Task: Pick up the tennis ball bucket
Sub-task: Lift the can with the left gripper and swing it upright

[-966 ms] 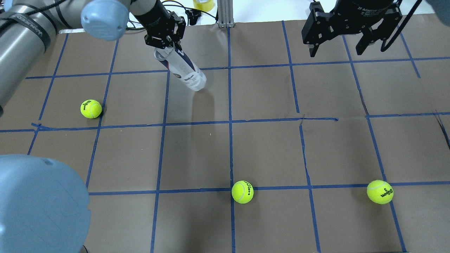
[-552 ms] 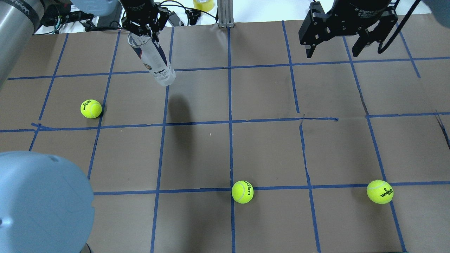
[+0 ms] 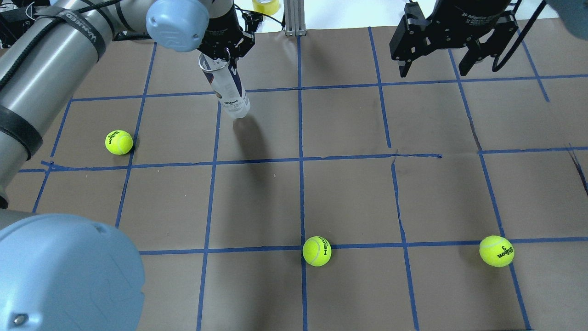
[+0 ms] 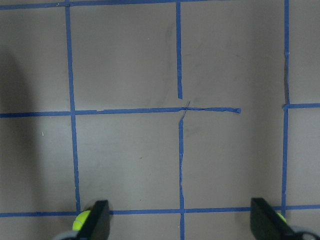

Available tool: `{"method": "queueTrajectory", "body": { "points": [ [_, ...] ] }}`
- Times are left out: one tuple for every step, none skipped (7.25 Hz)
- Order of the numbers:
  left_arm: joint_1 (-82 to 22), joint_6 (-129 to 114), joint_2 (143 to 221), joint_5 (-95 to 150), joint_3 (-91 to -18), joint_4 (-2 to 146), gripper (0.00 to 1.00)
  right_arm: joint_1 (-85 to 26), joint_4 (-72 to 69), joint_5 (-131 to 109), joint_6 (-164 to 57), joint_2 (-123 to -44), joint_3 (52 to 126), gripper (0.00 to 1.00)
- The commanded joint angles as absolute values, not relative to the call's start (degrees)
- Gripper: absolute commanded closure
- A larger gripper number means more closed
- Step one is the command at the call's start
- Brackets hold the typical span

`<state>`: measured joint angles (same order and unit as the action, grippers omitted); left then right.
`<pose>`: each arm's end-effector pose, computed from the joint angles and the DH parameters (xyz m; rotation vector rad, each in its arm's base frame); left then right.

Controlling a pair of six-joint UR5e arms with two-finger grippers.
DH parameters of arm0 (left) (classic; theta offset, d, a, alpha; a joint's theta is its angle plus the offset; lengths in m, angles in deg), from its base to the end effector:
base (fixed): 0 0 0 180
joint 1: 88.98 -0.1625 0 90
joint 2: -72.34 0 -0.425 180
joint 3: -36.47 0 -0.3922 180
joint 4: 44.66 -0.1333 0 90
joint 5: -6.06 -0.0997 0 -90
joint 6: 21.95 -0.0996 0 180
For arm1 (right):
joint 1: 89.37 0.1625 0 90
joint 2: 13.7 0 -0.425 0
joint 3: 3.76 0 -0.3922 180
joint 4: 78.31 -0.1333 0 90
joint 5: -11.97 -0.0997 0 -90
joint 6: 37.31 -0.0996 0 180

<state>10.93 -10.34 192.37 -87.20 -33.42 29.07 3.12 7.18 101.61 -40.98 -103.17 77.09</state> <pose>-0.2478 -0.6766 0.3751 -0.0509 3.1005 -0.1855 0.1554 -0.4920 0.5541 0.0319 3.1293 -0.1116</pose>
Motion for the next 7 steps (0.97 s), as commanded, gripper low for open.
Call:
{"method": "queueTrajectory", "body": {
  "points": [
    [13.41, -10.44, 192.40, -87.19, -35.07, 28.03, 1.00, 3.09, 7.21, 101.61, -40.92, -103.17, 77.27, 0.00],
    [13.76, -10.53, 192.31, -87.19, -36.03, 28.03, 1.00, 3.18, 7.21, 101.61, -40.92, -103.17, 77.36, 0.00],
    [13.85, -10.53, 192.31, -87.02, -36.22, 28.03, 0.71, 3.18, 7.21, 101.61, -40.92, -103.17, 77.36, 0.00],
    [13.85, -10.70, 192.31, -86.75, -36.13, 28.11, 0.25, 3.18, 7.12, 101.61, -40.74, -103.17, 77.45, 0.00],
    [13.85, -10.53, 191.87, -86.49, -35.96, 28.64, 0.00, 3.18, 7.12, 101.53, -40.65, -103.17, 77.36, 0.00],
    [13.85, -10.53, 191.26, -85.70, -35.69, 28.81, 0.00, 3.27, 7.12, 101.53, -40.83, -103.17, 77.36, 0.00],
    [13.77, -10.44, 189.86, -84.22, -34.82, 29.08, 0.00, 3.27, 7.12, 101.53, -40.83, -103.26, 77.36, 0.00]
  ]
}}
